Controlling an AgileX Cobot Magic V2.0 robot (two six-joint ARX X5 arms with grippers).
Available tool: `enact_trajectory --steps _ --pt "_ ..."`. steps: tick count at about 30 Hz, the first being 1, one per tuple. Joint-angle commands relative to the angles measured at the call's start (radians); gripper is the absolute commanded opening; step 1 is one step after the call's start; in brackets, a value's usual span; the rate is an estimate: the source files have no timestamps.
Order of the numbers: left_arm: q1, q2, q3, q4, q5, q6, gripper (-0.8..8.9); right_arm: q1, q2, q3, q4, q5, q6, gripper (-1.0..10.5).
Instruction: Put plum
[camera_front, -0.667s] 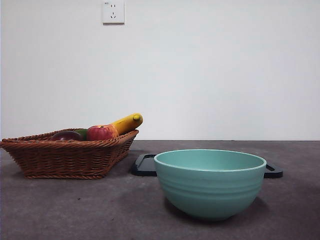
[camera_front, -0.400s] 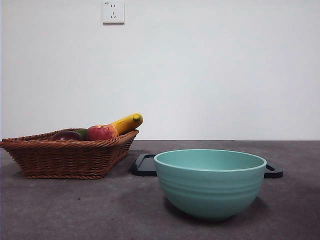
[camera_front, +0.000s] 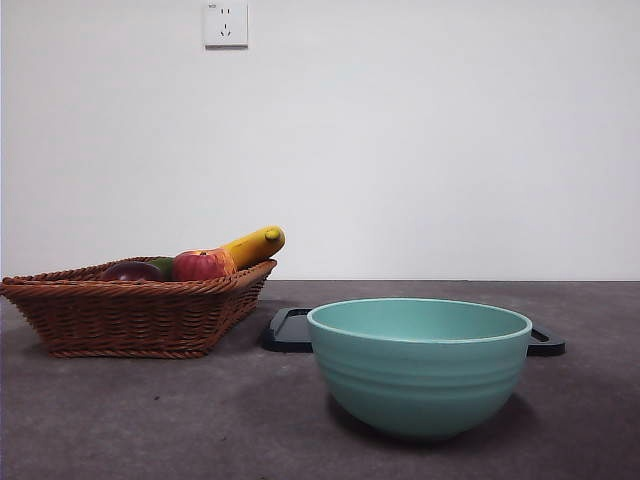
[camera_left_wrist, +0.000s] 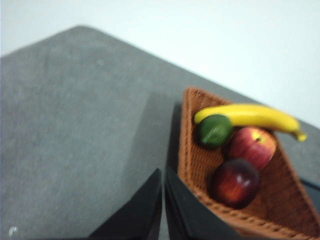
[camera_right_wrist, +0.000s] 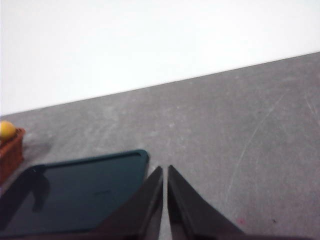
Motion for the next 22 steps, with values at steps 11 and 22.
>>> enact_trajectory --steps 11,22 --pt "0.000 0.261 0.299 -0.137 0.208 0.101 0.09 0.002 0.282 0.375 -0.238 -0.146 -0.032 0.1" --pt "-0.033 0.573 0.594 -0.334 0.426 0.254 0.09 0.060 0.571 0.697 -0.514 -0.308 -0.131 0.1"
